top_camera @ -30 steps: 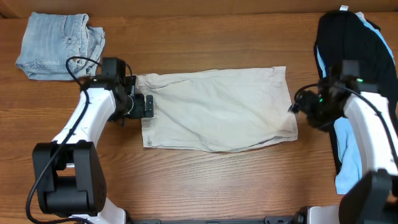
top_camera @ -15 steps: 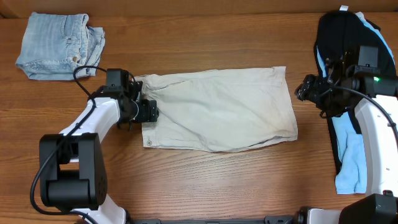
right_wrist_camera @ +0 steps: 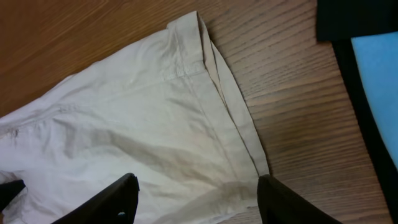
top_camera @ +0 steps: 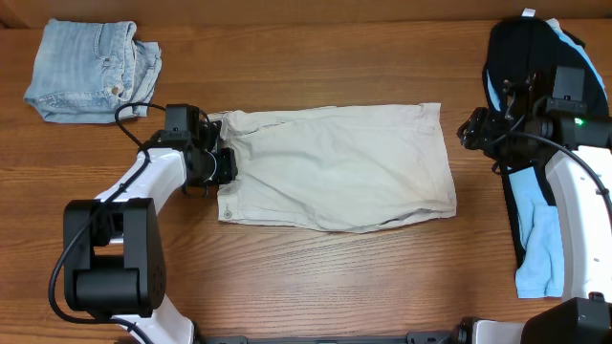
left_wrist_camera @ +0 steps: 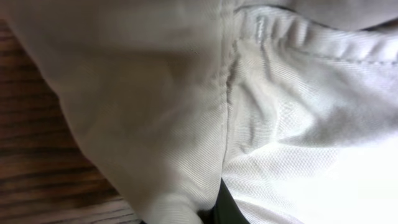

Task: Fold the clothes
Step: 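Grasp the left and right ends of the folded shorts with both grippers, then fold the left end over toward the right gripper with the left gripper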

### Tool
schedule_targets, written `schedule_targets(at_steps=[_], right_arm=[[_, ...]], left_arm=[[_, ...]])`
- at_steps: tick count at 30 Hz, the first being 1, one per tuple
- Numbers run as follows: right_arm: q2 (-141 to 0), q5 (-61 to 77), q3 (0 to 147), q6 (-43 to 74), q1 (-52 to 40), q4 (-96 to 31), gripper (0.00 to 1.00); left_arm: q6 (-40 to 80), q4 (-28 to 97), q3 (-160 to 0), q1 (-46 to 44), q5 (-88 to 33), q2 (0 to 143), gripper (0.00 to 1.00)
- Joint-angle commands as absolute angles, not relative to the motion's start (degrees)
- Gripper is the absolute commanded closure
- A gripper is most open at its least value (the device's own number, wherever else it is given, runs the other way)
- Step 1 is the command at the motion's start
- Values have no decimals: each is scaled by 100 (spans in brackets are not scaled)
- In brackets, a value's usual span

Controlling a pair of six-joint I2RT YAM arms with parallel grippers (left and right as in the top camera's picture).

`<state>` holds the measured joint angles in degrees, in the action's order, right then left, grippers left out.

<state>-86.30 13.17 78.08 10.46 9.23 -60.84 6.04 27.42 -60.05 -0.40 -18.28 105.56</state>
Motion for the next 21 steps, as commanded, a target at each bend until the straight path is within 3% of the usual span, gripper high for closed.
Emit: schedule_targets(at_steps=[1,6,7,9,11,21], right_arm=[[-8558,1409,7942,996,906,-5972,38],[-8624,1796,7874,950,840,-5697,49],[-8661,1815,7856,950,790,-5649,54],[-8753,1813,7800,923,657,-5544,73],[-8884,1813,7743,888,497,-5441,80],[-10204,2123,7708,915,-443,-4945,87]], left_arm=[[729,3020,-6248,-40,-1588,10715,96],[615,4329,-7129,80,-1214,10442,96],[543,4598,-7336,95,-1135,10401,96],[366,5175,-7830,108,-956,10315,96],[224,5741,-8359,110,-753,10265,96],[-137,7791,-10777,106,-364,10263,96]])
